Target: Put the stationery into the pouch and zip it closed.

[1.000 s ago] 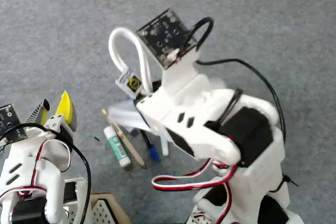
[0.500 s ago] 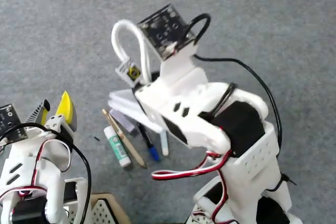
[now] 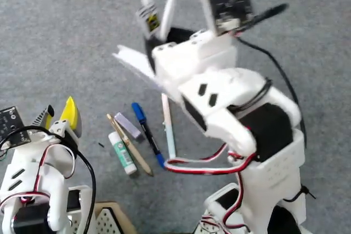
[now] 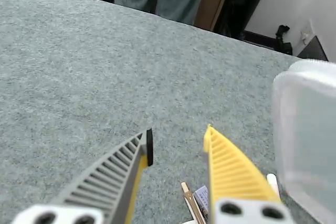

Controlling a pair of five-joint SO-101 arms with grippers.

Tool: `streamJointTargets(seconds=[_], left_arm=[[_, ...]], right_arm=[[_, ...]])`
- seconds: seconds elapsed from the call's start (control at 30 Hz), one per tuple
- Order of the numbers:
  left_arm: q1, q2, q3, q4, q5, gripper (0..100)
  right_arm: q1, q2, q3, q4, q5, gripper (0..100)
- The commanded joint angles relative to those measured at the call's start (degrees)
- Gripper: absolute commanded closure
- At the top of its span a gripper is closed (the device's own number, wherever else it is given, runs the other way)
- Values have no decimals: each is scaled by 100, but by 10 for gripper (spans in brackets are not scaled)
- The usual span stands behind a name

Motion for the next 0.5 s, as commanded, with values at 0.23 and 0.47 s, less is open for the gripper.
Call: streamJointTargets(seconds=[0.23,0.47], left_arm=[[822,158,-110,-44,747,814],[822,2075,-1297,431,738,732]], right_arm=[[923,-145,-629,-237,-53,987],[1099,-127,-769,229,-70,987]])
